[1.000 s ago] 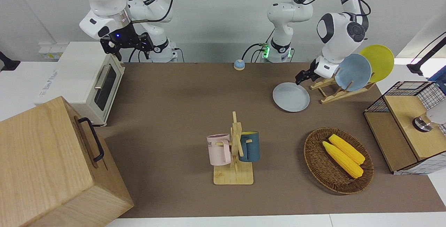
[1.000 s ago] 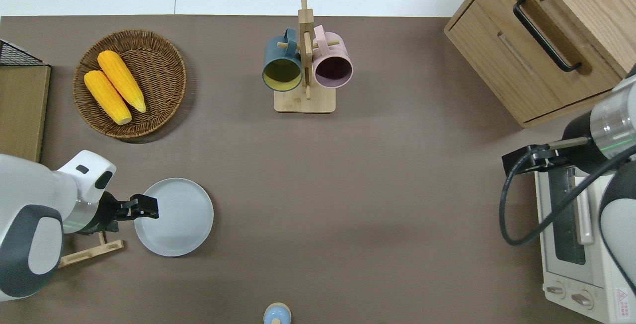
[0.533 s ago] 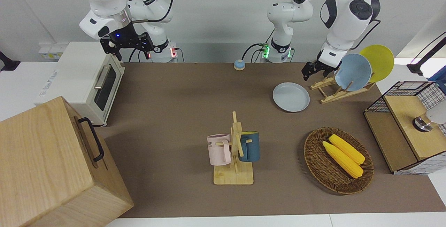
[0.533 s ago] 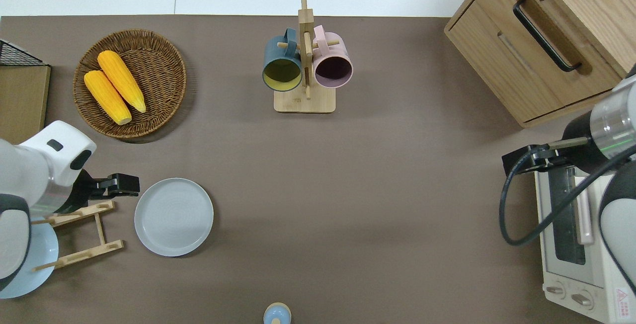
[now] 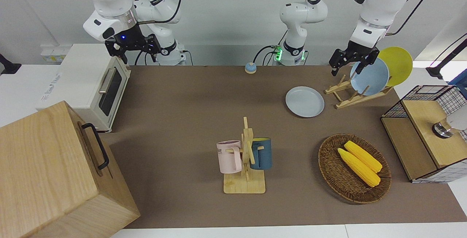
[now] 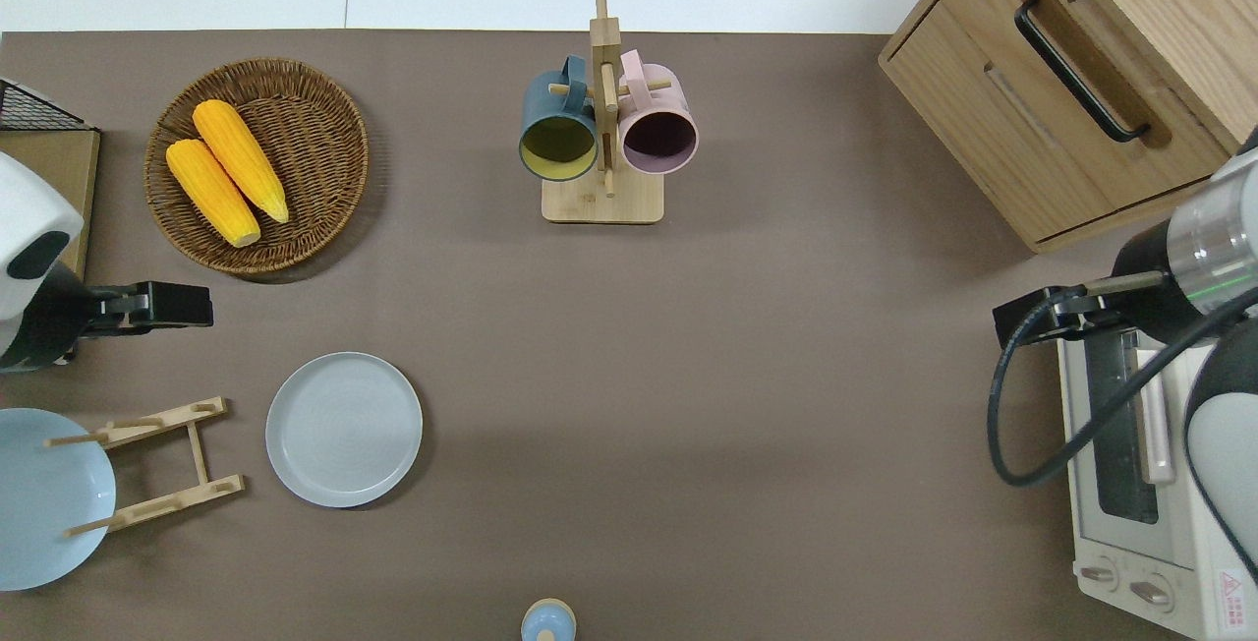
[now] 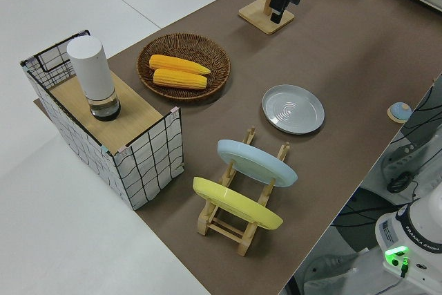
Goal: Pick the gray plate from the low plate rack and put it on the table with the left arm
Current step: 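Open the left gripper and withdraw it away from the plate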
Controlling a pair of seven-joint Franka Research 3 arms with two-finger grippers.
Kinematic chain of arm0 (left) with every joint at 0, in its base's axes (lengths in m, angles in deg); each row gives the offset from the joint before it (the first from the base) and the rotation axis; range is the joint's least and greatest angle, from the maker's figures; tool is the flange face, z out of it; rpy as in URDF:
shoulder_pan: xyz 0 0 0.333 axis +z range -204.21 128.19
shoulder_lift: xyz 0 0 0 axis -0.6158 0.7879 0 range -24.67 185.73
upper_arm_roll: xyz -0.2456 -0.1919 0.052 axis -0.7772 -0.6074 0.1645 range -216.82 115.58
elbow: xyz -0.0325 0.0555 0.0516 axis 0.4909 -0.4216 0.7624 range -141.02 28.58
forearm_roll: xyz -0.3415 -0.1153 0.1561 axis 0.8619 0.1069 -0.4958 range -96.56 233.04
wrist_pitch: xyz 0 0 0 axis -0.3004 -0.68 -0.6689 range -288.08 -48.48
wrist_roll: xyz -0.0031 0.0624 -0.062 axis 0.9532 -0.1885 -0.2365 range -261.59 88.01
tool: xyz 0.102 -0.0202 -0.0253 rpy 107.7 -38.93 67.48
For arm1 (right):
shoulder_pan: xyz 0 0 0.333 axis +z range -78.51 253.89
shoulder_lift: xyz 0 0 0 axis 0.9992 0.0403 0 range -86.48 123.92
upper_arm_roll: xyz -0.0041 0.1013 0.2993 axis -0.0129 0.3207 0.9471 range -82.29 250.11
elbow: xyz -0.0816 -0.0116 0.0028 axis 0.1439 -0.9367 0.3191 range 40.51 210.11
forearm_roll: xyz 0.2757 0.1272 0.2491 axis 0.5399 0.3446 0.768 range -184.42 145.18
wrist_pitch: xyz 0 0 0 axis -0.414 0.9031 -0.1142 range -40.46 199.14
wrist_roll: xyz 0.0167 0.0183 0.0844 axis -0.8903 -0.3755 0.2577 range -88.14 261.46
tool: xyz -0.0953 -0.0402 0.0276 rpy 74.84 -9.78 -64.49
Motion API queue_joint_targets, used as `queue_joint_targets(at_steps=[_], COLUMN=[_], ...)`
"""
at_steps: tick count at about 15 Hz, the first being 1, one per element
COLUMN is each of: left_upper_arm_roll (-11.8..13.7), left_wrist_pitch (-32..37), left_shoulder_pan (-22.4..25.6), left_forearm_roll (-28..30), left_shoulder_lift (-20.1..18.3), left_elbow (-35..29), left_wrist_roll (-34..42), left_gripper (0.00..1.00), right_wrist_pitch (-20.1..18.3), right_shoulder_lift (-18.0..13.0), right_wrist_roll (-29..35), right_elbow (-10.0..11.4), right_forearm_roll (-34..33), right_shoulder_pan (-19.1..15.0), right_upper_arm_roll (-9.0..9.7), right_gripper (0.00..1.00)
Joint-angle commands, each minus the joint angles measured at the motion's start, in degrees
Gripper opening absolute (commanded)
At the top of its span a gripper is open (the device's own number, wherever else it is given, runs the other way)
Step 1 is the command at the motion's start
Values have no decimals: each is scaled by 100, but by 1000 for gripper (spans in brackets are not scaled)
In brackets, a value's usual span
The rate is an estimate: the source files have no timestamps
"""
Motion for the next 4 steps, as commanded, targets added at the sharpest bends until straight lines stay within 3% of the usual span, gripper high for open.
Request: queue_joint_targets(at_steps=[1,4], left_upper_arm_roll=[26,-44], left_wrist_pitch=[207,242], left_shoulder_pan=[37,37], left_forearm_roll=[-71,-98], left_shoulder_lift=[122,122], left_elbow=[248,248], left_wrist_roll=[231,213], left_gripper=[993,993], right_wrist_pitch=[-70,-62], right_shoulder_lift=[-12,-12], right_wrist_roll=[68,68], right_elbow=[-41,-41], right_forearm_roll=[-37,-37], right_shoulder_pan=[-132,-132], right_upper_arm_roll=[121,121], right_gripper=[983,983])
